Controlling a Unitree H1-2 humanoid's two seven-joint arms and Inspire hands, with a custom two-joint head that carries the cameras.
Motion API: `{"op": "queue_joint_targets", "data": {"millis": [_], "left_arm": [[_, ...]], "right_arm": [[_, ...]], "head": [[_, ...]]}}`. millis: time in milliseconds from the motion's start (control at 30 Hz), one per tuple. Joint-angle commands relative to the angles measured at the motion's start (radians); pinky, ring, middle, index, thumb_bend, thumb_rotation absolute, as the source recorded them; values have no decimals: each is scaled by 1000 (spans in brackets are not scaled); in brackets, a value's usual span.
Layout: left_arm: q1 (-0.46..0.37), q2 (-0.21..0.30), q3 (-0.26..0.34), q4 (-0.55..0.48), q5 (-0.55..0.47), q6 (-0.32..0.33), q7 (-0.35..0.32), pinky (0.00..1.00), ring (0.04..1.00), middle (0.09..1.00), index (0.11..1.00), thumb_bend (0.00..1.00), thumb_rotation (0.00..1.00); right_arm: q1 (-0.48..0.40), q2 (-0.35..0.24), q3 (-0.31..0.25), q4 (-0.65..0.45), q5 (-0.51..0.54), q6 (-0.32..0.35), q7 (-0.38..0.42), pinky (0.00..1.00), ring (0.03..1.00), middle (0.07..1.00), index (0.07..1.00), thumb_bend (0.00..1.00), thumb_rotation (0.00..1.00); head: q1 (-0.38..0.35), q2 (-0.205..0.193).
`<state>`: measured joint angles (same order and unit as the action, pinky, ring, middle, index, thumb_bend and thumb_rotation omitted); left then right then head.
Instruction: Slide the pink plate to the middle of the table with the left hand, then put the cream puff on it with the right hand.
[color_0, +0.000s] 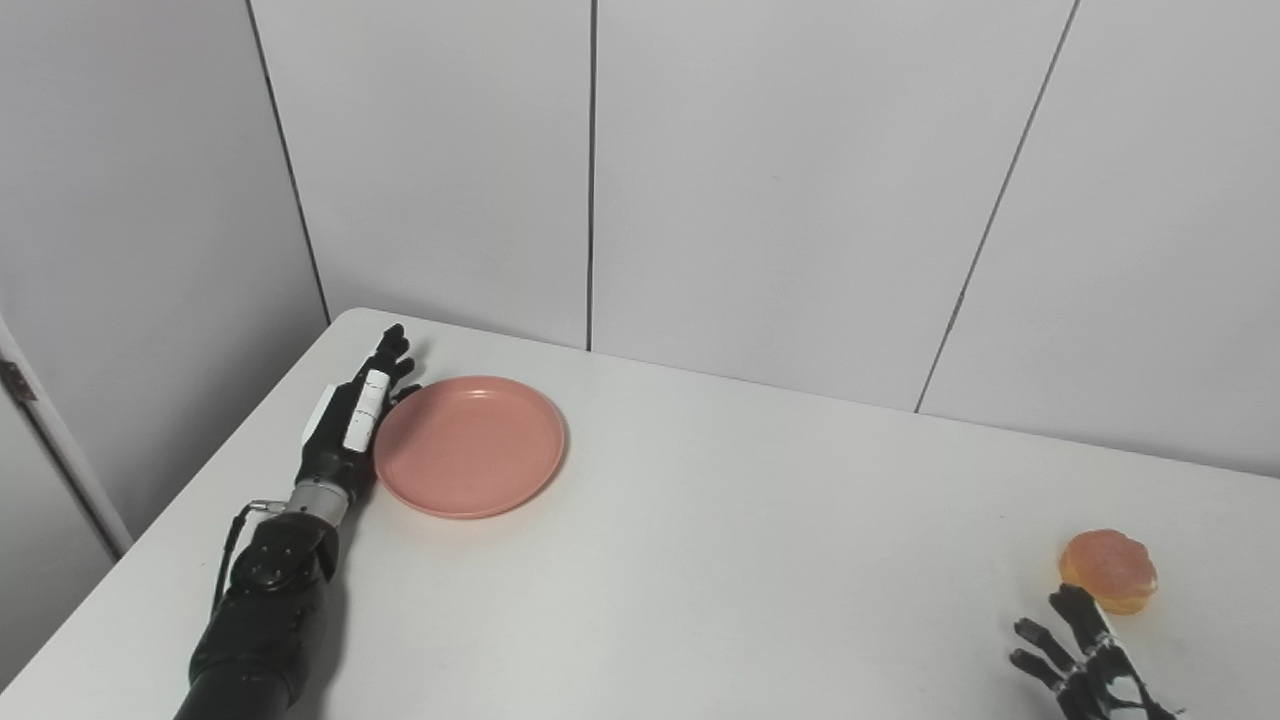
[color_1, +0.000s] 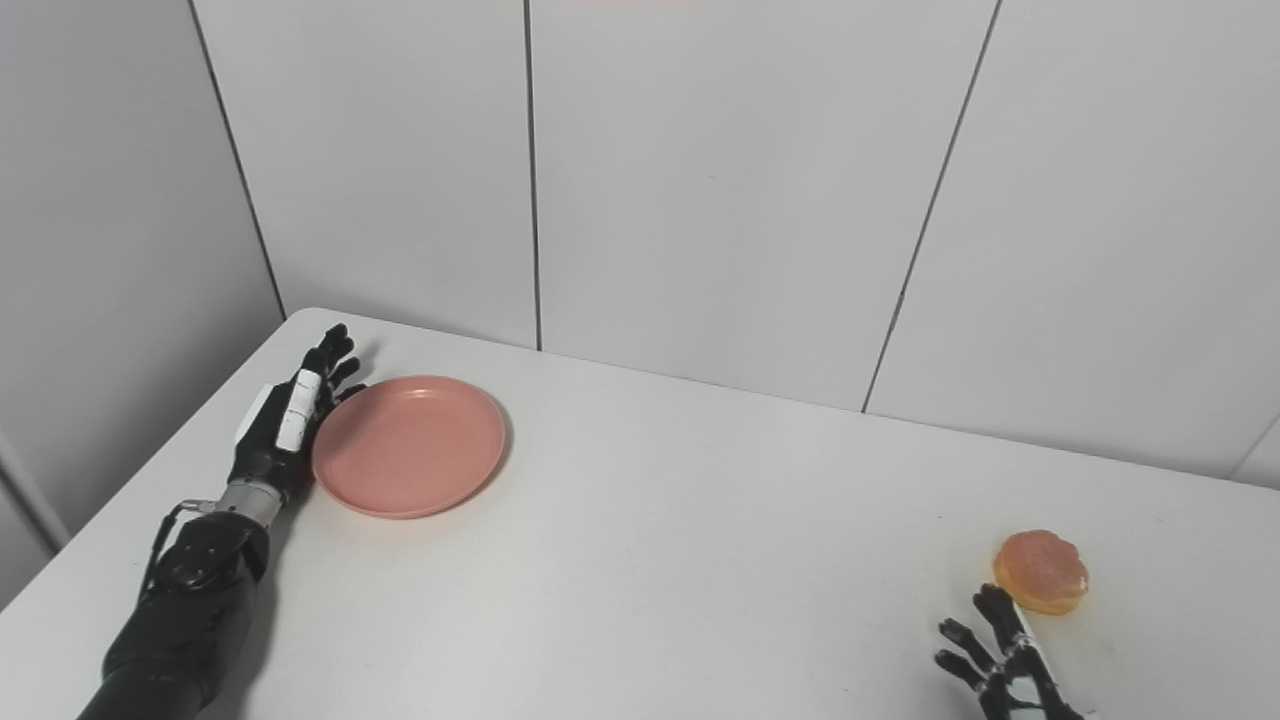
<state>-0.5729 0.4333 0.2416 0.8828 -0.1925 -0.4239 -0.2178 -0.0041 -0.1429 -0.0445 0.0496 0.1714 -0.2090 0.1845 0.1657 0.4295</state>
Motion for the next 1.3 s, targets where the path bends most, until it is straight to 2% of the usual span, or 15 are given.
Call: {"op": "queue_joint_targets", "data": {"millis": [0,100,333,500,533,867,1167,1267], "left_arm": [[32,-23,-10,-23,-12,-5,-12,882,958,992,972,999,947],[47,-36,-13,-56,-11,10,-2,878,953,987,970,1000,946],[114,-93,-39,-241,4,105,22,838,923,974,947,991,951],[136,-109,-51,-310,8,151,33,857,920,974,955,1000,945],[140,-110,-52,-325,7,161,33,857,921,974,958,1000,948],[146,-124,-74,-369,-15,189,-1,891,954,993,966,1000,956],[162,-149,-83,-426,-32,235,-30,906,968,998,966,987,960],[160,-164,-89,-425,-40,245,-35,927,982,1000,979,974,964]], "right_arm": [[69,11,5,39,3,23,-1,811,853,955,928,863,964],[70,11,6,35,-3,29,-4,804,850,954,926,861,964],[77,14,10,11,-13,49,-7,788,841,951,923,870,954],[83,24,18,-18,-28,73,-17,774,834,946,920,863,945],[84,28,20,-25,-33,77,-20,768,829,942,918,867,941],[92,57,47,-77,-71,112,-47,761,817,932,919,857,959],[87,90,84,-118,-107,150,-82,735,800,922,908,884,951],[87,101,96,-131,-120,162,-96,735,798,924,910,881,961]], "head": [[0,2],[-5,5],[-26,23],[-73,47],[-101,55],[-151,85],[-274,118],[-286,122]]}}
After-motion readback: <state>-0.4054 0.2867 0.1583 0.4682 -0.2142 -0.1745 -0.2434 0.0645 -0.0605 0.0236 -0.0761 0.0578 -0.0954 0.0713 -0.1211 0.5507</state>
